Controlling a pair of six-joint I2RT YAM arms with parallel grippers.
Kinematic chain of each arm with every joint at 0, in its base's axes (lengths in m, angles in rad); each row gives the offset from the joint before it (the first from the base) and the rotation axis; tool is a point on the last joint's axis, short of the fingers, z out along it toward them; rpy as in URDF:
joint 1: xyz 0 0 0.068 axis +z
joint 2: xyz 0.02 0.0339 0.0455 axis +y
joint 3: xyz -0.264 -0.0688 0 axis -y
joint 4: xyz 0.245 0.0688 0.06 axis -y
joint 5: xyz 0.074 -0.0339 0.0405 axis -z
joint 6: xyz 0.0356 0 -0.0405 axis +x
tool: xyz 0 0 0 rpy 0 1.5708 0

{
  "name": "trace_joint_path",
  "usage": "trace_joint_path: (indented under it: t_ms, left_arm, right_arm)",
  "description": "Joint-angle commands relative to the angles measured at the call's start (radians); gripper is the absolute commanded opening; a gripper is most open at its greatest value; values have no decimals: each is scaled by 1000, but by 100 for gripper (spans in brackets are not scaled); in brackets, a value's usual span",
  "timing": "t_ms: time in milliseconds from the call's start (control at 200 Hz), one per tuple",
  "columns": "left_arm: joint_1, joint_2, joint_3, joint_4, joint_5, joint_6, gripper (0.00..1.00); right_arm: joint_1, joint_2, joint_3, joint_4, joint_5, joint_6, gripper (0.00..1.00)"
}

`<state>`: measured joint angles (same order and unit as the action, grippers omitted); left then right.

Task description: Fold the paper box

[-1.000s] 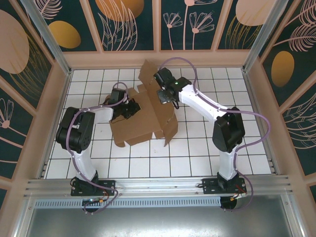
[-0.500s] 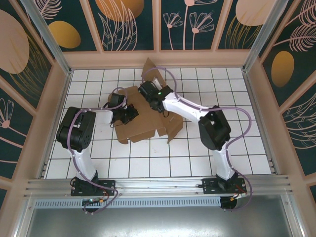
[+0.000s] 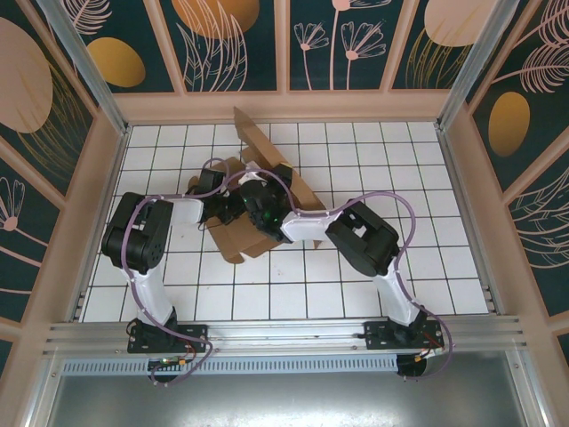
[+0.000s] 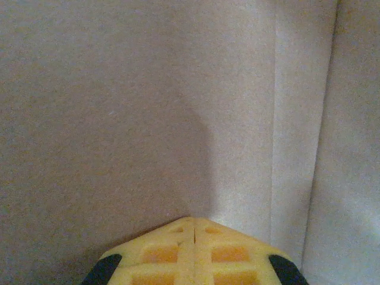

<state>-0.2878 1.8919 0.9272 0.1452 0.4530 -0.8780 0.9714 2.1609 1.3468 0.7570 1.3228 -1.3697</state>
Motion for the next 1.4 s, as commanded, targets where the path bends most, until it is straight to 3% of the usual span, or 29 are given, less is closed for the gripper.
trace_joint_path:
  t_ms: [0,80,240,395,520,736,896,1021,1086,1226,1396]
  left_arm:
    - [4,32,-18,1,-19,-13,0]
    - [4,26,-18,7,-18,-17,0]
    - [3,31,-12,14,-9,-23,0]
    - [4,32,-4,12,-10,-19,0]
    - [3,19,-15,25,-14,-19,0]
    - [3,-62,-55,116,-5,-42,1]
    - [4,-170,-87,228,15,-46,20]
    - [9,-264,-111,327,47,-54,48]
    - [11,-303,-112,351,50,-62,55]
    - [30,-348,-129,454,93,-148,57]
    - [36,-315,-133,568,142,-268,52]
  right_arm:
    - [15,15,-35,313,-55,-188,0]
    - [24,-32,-16,48,-87,36,0]
    - [28,-86,160,-782,-298,707,1]
    - [16,-130,172,-971,-533,894,10]
    - [-25,-162,164,-1017,-626,977,15]
    - [-87,-241,51,-936,-707,969,25]
    - [-105,-289,-37,-836,-737,897,31]
    - [-111,-319,-103,-732,-715,835,30]
    - [-108,-343,-151,-666,-708,804,28]
    - [-108,-358,-187,-605,-686,769,26]
    - [-106,-360,-193,-588,-679,756,26]
